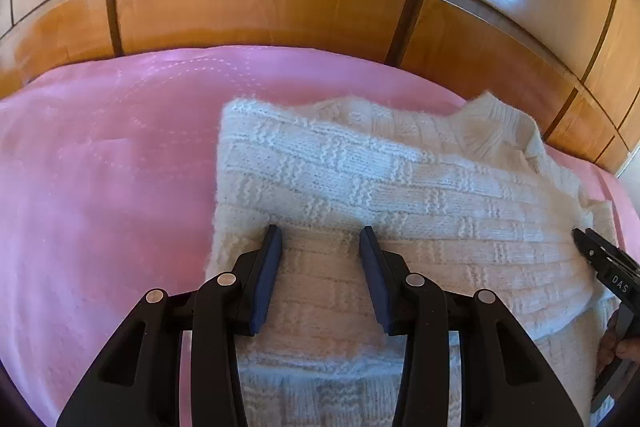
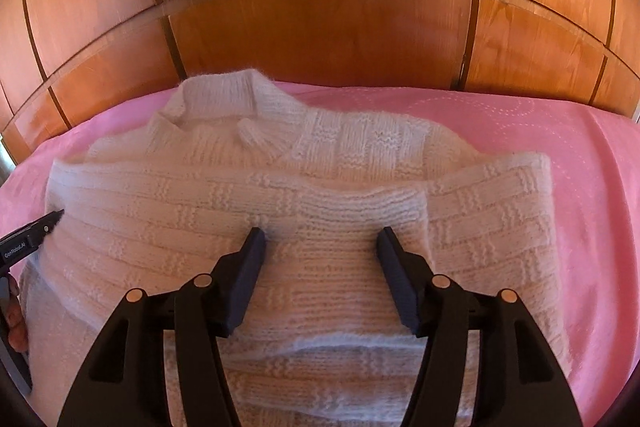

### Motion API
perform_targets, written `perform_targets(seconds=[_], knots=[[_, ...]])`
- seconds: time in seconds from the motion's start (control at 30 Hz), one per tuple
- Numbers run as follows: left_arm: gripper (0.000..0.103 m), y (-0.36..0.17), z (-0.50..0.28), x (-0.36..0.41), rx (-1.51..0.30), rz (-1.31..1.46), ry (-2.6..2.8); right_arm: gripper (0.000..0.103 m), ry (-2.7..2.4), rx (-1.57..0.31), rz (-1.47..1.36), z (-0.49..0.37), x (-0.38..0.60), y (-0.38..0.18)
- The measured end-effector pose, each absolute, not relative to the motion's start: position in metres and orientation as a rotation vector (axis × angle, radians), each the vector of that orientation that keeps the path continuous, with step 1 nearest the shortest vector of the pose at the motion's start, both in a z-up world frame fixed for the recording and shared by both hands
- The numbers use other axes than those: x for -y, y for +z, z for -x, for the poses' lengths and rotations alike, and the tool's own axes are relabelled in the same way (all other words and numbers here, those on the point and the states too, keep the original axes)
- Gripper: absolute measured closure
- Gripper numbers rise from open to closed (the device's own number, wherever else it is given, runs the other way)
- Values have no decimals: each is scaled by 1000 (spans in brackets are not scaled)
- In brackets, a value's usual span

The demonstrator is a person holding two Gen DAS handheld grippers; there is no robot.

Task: Fold small clothes

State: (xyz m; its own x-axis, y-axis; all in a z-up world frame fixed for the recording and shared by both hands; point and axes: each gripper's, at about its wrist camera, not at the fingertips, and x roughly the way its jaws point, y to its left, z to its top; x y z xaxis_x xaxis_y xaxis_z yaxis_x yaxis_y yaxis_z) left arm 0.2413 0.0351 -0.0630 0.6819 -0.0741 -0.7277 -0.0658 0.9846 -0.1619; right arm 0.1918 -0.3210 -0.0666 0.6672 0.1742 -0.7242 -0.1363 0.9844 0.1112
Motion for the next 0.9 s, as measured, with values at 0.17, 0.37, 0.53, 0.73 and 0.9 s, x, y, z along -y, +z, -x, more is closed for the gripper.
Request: perform_targets(seconds=[0.17,0.37,0.53,0.73,0.9], knots=[[62,-42,-207,-35,-837,176,11,21,186,-833,-56,-187,321,-56],[54,-41,-139,-61,-853,229,6,10,186,-812,-72,-140,334,-38],[54,-53,-83,-78,-884,247,11,9,157,-878,-54,-97,363,-46],[58,-61,-33,-76,-896,288,-109,10,165,-952,-104,-31,398,-56],[61,-64,15,-66,-899,283,-191,19,253,-1013,-164,32,407,-68]])
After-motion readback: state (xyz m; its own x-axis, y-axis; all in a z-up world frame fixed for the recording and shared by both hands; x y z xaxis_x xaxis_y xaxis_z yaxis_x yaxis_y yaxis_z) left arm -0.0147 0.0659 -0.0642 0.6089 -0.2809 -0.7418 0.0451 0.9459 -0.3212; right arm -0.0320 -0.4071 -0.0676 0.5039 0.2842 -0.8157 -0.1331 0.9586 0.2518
